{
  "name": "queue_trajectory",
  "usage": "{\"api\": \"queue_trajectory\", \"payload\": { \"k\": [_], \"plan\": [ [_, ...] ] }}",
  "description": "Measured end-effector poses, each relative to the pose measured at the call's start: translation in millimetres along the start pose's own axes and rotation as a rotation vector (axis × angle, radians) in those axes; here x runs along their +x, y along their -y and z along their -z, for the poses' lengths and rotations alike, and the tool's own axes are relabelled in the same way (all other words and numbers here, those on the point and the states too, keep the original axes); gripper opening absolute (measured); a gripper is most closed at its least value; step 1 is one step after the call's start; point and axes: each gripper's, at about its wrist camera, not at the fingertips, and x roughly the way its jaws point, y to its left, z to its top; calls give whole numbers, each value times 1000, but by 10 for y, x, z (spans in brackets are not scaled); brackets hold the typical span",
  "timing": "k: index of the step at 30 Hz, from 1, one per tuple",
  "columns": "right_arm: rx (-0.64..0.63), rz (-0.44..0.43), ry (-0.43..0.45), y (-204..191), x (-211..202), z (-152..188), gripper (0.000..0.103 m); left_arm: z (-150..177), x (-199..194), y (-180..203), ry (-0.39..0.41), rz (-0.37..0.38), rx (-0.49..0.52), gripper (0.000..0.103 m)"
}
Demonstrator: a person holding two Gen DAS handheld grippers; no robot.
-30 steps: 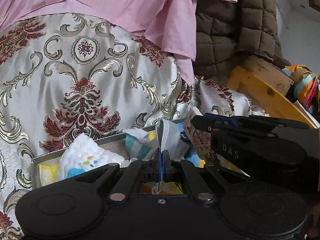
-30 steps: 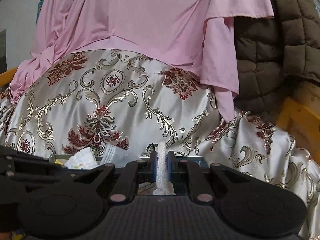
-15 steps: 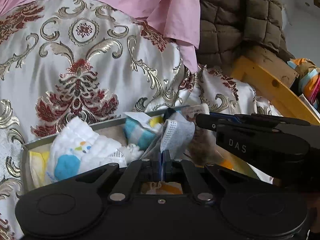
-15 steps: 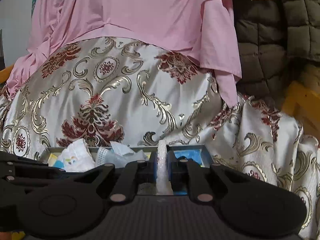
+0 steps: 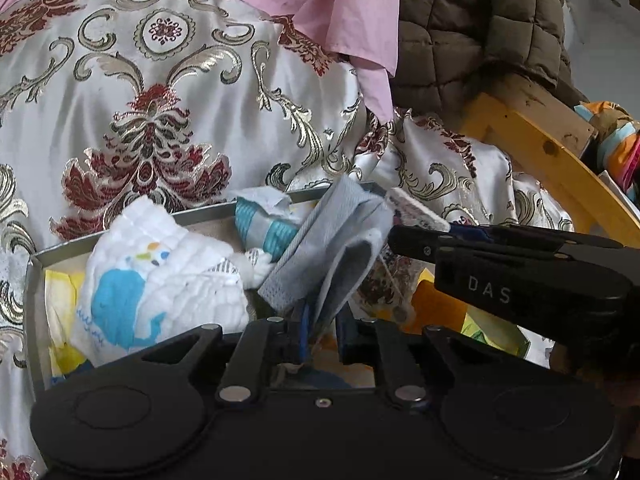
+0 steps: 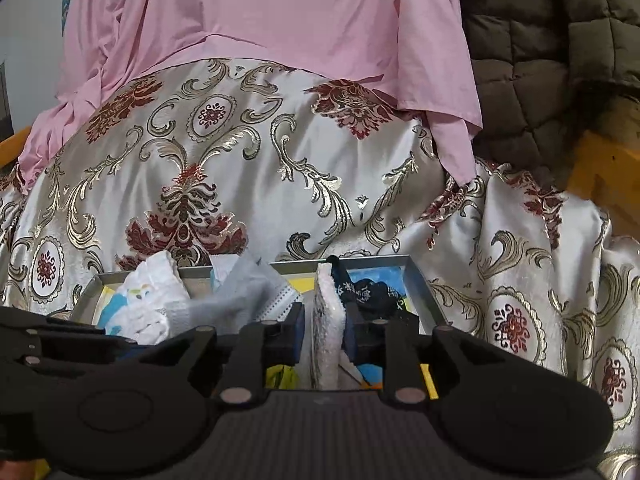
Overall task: Organize soft objects
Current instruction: 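Carry the grey mask and white foam pad up over the tin tray, then open both tools to drop the grey mask and foam pad into the tray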
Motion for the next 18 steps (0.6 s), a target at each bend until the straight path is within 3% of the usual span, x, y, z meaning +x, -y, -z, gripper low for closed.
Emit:
{"api": "queue_trajectory", "payload": {
  "k": [5,10,14,18],
  "plan": [
    [3,-9,-5,3,-2,59,35,37,-6,-46,8,0,-16,16],
    [28,-27,7,25,-60,143,59,96,-41,-94,25,-1,-32,30],
    [57,-37,0,67,-86,201,66,125,-70,-107,34,3,-37,35],
    [103,-38,-1,128,-153,256,73,163,-136,-125,56,21,-50,47]
  ]
}}
